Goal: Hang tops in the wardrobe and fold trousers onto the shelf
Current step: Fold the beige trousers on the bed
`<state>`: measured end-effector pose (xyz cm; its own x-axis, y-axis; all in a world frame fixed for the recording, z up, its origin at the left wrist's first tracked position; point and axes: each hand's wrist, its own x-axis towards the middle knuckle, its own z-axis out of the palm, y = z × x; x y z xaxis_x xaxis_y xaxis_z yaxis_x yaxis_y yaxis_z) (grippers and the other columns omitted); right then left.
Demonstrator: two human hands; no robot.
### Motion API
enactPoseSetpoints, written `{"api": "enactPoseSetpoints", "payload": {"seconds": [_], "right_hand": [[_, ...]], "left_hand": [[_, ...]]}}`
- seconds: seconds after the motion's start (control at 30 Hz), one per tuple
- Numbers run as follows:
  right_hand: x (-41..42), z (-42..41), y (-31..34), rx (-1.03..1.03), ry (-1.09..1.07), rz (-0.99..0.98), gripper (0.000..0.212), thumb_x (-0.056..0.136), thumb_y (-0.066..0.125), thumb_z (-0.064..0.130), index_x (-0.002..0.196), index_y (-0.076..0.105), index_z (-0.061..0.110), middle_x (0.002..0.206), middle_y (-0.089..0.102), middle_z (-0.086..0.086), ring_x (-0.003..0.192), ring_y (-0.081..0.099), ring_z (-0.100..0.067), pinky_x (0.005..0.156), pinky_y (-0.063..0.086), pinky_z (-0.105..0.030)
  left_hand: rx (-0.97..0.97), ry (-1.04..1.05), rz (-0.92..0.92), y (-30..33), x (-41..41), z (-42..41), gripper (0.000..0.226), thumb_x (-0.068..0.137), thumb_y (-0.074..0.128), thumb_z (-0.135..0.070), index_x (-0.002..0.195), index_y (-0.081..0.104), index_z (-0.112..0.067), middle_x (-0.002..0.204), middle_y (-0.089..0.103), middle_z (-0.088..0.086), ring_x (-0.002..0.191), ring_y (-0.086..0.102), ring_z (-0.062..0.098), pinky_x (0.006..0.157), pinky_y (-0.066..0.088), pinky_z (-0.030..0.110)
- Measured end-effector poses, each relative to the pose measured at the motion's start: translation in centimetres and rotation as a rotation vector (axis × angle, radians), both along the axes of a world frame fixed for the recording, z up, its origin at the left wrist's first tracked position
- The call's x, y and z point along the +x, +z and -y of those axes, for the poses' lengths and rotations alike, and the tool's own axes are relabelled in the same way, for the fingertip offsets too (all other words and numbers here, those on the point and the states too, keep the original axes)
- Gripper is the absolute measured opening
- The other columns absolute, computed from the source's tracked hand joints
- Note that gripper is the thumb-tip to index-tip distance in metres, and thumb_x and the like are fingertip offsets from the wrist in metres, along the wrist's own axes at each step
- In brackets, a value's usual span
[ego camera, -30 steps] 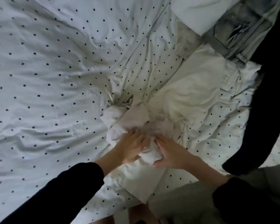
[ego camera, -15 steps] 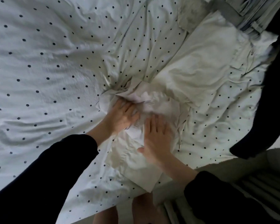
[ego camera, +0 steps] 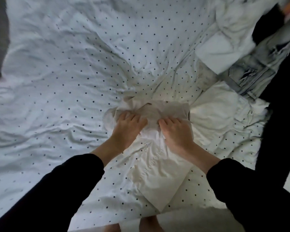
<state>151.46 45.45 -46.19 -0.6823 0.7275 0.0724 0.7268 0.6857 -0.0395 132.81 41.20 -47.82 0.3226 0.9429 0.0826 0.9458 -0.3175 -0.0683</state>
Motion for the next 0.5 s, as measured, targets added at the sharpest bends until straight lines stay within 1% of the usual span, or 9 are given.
{"api": "enactPoseSetpoints", "payload": {"seconds": [0.07,0.13,0.17,0.2,0.23,0.3,0.37,0.43,0.5], "right_hand": [[-2.7,-0.2,3.8,0.103,0.057,-0.069,0.026,0.067,0.042,0.001,0.079,0.062,0.011,0.065,0.061,-0.004,0.056,0.06,-0.026,0.05,0.049,-0.031],[-6.2,-0.5,8.0,0.207,0.122,-0.125,0.026,0.077,0.039,0.002,0.076,0.063,0.013,0.061,0.061,-0.002,0.052,0.059,-0.024,0.045,0.046,-0.028],[-8.8,0.0,10.8,0.259,0.149,-0.145,0.019,0.075,0.046,0.003,0.075,0.062,0.014,0.059,0.06,-0.001,0.05,0.058,-0.022,0.044,0.044,-0.026],[-11.3,0.8,13.3,0.316,0.177,-0.17,0.015,0.066,0.057,0.002,0.074,0.062,0.015,0.059,0.06,-0.001,0.049,0.058,-0.021,0.044,0.043,-0.026],[-13.8,1.4,15.5,0.341,0.203,-0.194,0.022,0.057,0.061,0.0,0.074,0.061,0.015,0.059,0.06,-0.001,0.05,0.058,-0.021,0.044,0.043,-0.025],[-18.5,3.2,19.1,0.385,0.255,-0.258,0.029,0.055,0.052,-0.003,0.077,0.062,0.013,0.066,0.064,-0.002,0.055,0.061,-0.022,0.047,0.046,-0.027],[-24.4,7.2,22.6,0.428,0.351,-0.339,0.035,0.058,0.042,-0.002,0.082,0.063,0.012,0.076,0.067,-0.004,0.063,0.064,-0.024,0.052,0.051,-0.029],[-30.3,11.3,25.4,0.461,0.437,-0.423,0.036,0.066,0.036,0.0,0.086,0.064,0.011,0.082,0.068,-0.006,0.071,0.066,-0.026,0.058,0.054,-0.033],[-35.8,15.4,27.4,0.495,0.519,-0.494,0.041,0.075,0.025,0.004,0.088,0.064,0.009,0.085,0.069,-0.008,0.075,0.067,-0.028,0.061,0.055,-0.036]], "left_hand": [[0.07,0.053,-0.007,4.4,-2.8,0.9,0.032,0.058,0.052,0.002,0.082,0.065,-0.015,0.069,0.064,0.003,0.065,0.063,0.026,0.067,0.053,0.036],[0.167,0.093,-0.035,9.0,-6.2,1.7,0.037,0.056,0.049,0.002,0.086,0.065,-0.013,0.073,0.065,0.006,0.068,0.063,0.028,0.069,0.053,0.038],[0.216,0.132,-0.057,11.9,-8.6,2.8,0.04,0.056,0.046,0.001,0.09,0.063,-0.011,0.075,0.065,0.007,0.069,0.063,0.029,0.07,0.053,0.039],[0.253,0.168,-0.074,14.5,-10.8,4.2,0.042,0.058,0.042,0.001,0.094,0.06,-0.011,0.076,0.065,0.009,0.069,0.062,0.031,0.072,0.053,0.04],[0.306,0.193,-0.085,16.7,-13.1,5.4,0.042,0.061,0.039,0.001,0.098,0.056,-0.01,0.077,0.064,0.01,0.07,0.062,0.031,0.074,0.052,0.041],[0.371,0.251,-0.107,20.5,-17.3,8.5,0.04,0.066,0.035,-0.001,0.101,0.049,-0.011,0.08,0.064,0.011,0.07,0.061,0.032,0.076,0.052,0.043],[0.418,0.358,-0.159,24.6,-22.5,14.0,0.04,0.069,0.03,-0.004,0.104,0.05,-0.011,0.084,0.064,0.011,0.073,0.062,0.033,0.08,0.051,0.045],[0.456,0.432,-0.207,27.7,-27.4,19.5,0.042,0.07,0.031,-0.005,0.104,0.056,-0.009,0.087,0.064,0.011,0.076,0.062,0.033,0.083,0.048,0.045],[0.486,0.491,-0.259,29.9,-31.7,25.2,0.041,0.07,0.032,-0.006,0.105,0.055,-0.008,0.088,0.064,0.012,0.077,0.063,0.032,0.082,0.047,0.044]]}}
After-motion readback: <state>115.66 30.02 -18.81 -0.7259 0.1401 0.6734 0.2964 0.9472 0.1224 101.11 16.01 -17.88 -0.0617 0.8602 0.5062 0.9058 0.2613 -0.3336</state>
